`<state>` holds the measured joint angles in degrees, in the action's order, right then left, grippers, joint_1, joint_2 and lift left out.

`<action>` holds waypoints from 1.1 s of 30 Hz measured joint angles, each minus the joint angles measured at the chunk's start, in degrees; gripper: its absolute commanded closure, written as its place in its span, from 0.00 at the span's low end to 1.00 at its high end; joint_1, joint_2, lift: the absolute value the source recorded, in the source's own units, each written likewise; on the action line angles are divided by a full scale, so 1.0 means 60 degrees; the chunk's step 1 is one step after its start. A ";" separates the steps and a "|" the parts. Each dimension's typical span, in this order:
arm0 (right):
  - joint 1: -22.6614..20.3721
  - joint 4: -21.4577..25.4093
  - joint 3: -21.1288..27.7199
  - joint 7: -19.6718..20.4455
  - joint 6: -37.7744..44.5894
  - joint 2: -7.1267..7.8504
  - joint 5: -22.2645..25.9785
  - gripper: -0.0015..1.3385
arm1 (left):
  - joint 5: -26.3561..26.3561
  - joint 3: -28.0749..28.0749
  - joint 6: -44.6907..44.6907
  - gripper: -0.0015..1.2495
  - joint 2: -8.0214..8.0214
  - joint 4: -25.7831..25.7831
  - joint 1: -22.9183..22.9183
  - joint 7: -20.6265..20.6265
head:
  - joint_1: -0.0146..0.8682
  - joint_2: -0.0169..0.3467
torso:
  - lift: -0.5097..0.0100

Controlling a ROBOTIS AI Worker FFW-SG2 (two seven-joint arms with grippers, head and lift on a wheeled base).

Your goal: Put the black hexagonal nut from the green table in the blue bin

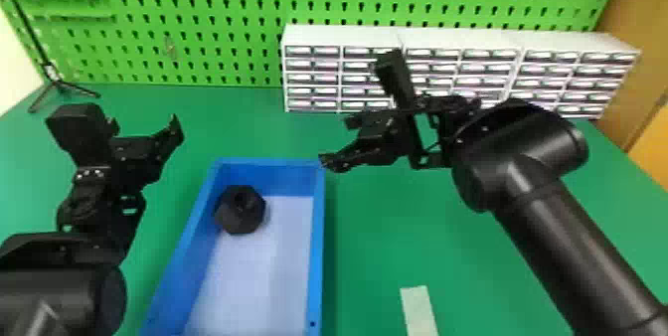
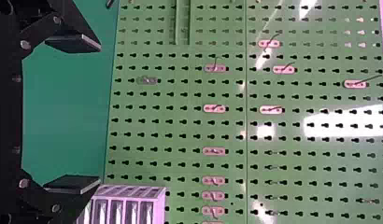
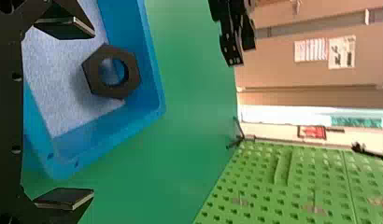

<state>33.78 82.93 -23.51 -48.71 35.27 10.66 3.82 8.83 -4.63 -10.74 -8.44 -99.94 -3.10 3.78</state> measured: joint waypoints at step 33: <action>-0.2199 -0.0145 0.3656 0.4080 -0.2289 -0.0661 0.1221 0.08 | 0.0042 0.0069 0.0032 0.21 0.0015 -0.0055 0.0047 0.0013 | 0.79 0.12 | 0.80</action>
<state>20.58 82.06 -1.58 -24.23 21.53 6.69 11.14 9.08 -4.22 -10.54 -8.35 -100.27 -2.81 3.85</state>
